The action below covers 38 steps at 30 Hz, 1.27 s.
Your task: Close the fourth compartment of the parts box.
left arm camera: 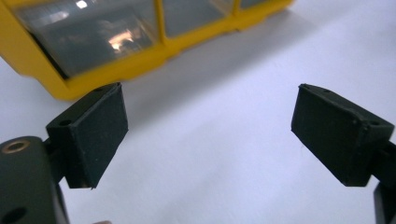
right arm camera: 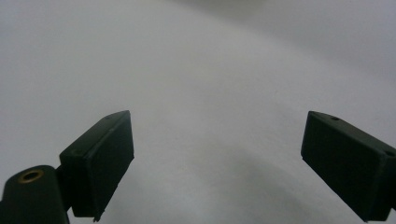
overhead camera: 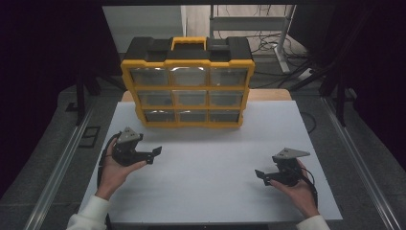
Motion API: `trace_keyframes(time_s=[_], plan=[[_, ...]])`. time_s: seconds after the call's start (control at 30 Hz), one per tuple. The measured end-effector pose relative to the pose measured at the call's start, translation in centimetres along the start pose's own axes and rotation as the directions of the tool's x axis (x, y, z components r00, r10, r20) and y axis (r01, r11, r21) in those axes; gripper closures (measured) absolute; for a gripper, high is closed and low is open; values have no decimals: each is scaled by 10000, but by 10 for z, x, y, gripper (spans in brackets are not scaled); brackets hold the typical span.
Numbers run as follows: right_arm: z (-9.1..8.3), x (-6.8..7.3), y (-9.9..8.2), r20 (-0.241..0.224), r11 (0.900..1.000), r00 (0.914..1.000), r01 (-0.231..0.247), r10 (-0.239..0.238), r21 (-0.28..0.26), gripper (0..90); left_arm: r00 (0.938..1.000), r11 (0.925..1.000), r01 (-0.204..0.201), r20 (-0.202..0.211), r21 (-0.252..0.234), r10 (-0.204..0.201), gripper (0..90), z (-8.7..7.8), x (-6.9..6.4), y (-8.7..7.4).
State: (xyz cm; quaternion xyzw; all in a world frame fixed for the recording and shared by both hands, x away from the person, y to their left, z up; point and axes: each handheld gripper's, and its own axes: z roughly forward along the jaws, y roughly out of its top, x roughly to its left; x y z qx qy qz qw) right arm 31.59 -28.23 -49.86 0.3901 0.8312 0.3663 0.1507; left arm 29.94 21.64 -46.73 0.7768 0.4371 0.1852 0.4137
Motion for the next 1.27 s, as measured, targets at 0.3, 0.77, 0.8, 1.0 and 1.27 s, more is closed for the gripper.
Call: trace_keyframes(time_s=[0.3,0.77,0.8,1.0,1.27], plan=[[0,-1,0,1,10000,10000,28,-28,-62,95,9997,9990,-104,247,440,93,87,-2,-12,-30],[0,-2,-1,-106,9999,9999,94,-95,-49,93,9994,9959,127,298,899,-154,69,3,-13,-49],[0,-2,-1,-101,10000,9999,76,-77,-62,93,9992,9964,224,308,814,-249,69,2,-12,-48],[-2,-3,-1,-55,9998,10000,29,-30,-177,94,9984,9961,463,297,748,-487,71,0,-6,-49],[-2,-3,-1,-112,9998,9999,51,-53,-212,94,9982,9961,403,404,785,-436,68,2,-9,-48]])
